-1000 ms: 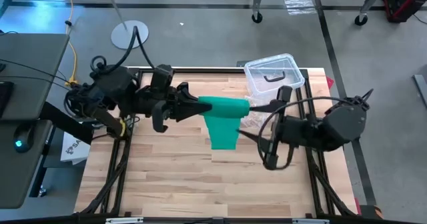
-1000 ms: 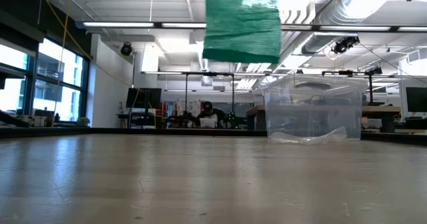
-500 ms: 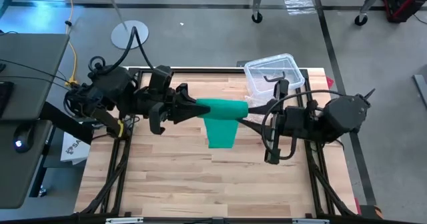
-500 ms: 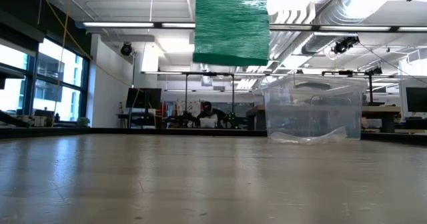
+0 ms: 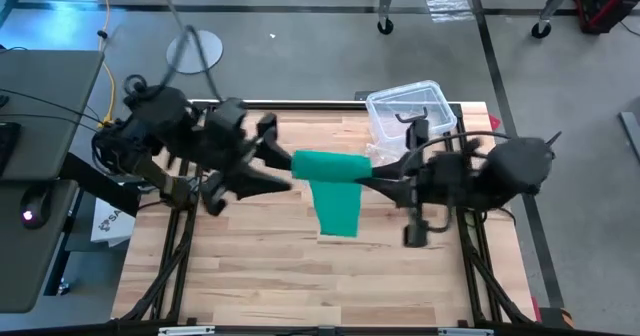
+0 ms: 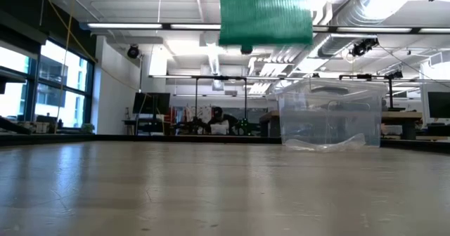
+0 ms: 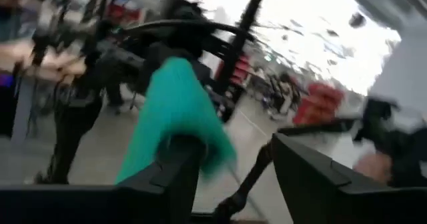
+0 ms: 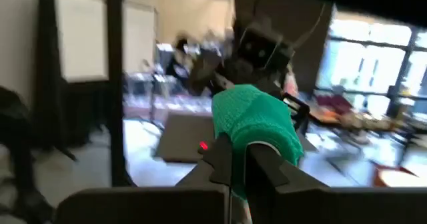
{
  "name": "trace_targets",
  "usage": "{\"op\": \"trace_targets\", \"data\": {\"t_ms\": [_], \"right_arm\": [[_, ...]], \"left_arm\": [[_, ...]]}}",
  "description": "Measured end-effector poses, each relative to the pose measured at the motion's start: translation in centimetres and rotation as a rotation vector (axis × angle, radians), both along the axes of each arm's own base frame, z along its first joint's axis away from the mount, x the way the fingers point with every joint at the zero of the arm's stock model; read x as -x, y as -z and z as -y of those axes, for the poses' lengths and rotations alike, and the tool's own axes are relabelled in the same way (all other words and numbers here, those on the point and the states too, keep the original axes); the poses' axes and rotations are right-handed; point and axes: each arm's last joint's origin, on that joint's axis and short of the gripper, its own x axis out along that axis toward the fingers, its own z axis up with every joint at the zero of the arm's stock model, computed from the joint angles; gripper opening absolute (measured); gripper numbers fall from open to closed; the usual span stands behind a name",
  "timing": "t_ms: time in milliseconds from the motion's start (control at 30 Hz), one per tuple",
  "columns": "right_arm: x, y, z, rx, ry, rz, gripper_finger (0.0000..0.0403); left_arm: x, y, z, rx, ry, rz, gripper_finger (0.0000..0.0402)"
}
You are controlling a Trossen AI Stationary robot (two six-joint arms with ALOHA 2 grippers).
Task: Roll bandage
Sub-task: Roll the green bandage
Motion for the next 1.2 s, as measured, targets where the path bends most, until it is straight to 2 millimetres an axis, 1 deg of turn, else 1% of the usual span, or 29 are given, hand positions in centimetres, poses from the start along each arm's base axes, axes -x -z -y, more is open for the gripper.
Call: {"op": "trace_targets", "data": {"t_ms": [133,200,300,400,500,633,767,900,1033,1133,1200], "right_arm": [[1.7,-2.0,0.8,-0.068,-0.076,0.13,0.0004],[2.0,-2.3,0.9,-0.089,-0.097,0.155,0.0005],[2.0,-2.2,0.7,-0.1,-0.126,0.154,0.0005],[2.2,-2.4,0.8,-0.116,-0.139,0.163,0.0006],[2.6,-2.7,1.0,-0.128,-0.139,0.182,0.0006],[2.0,-2.4,1.1,-0.149,-0.137,0.167,0.0006],[2.2,-2.6,1.2,-0.162,-0.162,0.182,0.0006],[2.0,-2.5,1.1,-0.174,-0.199,0.181,0.0006],[1.9,-2.5,1.0,-0.175,-0.236,0.18,0.0006],[2.0,-2.5,0.9,-0.175,-0.248,0.182,0.0006],[2.0,-2.5,0.9,-0.179,-0.274,0.18,0.0007]], "left_arm": [[1.5,-0.4,0.0,-0.204,0.026,0.079,0.0183],[1.7,-0.3,0.1,-0.286,0.001,0.087,0.0183],[1.6,-0.2,0.3,-0.396,-0.113,0.098,0.0184],[1.0,-0.1,0.6,-0.516,-0.239,0.123,0.0184],[-0.4,-0.1,1.3,-0.532,-0.277,0.182,0.0184],[-2.3,0.1,1.8,-0.562,-0.32,0.237,0.0184],[-4.0,0.8,2.0,-0.616,-0.462,0.21,0.0184],[-5.4,0.9,2.1,-0.628,-0.587,0.242,0.0184],[-5.7,0.8,1.8,-0.661,-0.742,0.21,0.0184],[-5.5,0.7,1.7,-0.651,-0.762,0.187,0.0184],[-4.9,0.4,1.4,-0.581,-0.761,0.195,0.0184]]}}
